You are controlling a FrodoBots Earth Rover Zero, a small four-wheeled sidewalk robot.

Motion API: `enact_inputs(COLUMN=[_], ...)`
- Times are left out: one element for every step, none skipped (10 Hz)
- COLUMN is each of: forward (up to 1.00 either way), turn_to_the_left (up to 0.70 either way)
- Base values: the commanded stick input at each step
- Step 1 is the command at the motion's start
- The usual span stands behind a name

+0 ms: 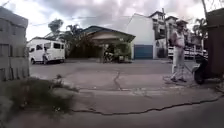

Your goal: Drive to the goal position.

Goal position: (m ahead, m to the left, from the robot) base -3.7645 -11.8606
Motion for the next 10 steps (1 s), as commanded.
enact_inputs(forward=[-0.12, -0.12, -0.12, -0.12, -0.12, -0.12, -0.12, -0.12, -0.12, -0.12], turn_to_the_left=[0.0, 0.0, 0.0, 0.0, 0.0, 0.0, 0.0, 0.0, 0.0, 0.0])
